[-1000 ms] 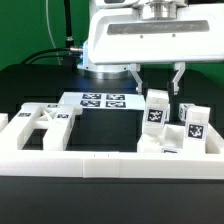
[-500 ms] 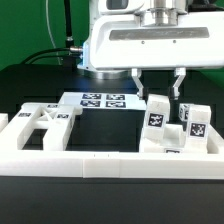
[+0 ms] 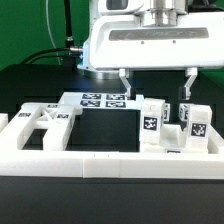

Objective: Assemble chair

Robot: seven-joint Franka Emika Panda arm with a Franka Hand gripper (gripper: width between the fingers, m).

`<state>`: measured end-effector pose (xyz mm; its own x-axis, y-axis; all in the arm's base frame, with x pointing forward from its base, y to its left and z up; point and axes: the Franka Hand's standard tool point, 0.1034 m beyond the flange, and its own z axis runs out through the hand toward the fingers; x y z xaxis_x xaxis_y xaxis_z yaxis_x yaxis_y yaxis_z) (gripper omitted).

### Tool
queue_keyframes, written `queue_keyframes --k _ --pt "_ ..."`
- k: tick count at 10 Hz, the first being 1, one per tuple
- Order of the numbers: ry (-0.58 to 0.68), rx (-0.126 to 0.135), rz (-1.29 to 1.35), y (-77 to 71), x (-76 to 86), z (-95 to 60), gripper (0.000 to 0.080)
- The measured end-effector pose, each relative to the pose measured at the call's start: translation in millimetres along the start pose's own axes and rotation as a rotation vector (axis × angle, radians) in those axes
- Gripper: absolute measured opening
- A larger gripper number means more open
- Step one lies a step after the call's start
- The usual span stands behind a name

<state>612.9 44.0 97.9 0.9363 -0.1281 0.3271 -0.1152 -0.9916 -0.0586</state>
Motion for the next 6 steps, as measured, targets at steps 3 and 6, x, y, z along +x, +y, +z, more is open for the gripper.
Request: queue_keyframes --k 3,6 --pt "-0.049 0.012 -0.016 10.0 16.2 -18.6 0.0648" --pt "-0.047 0.014 -0.021 11.5 21.5 -21.0 0.0649"
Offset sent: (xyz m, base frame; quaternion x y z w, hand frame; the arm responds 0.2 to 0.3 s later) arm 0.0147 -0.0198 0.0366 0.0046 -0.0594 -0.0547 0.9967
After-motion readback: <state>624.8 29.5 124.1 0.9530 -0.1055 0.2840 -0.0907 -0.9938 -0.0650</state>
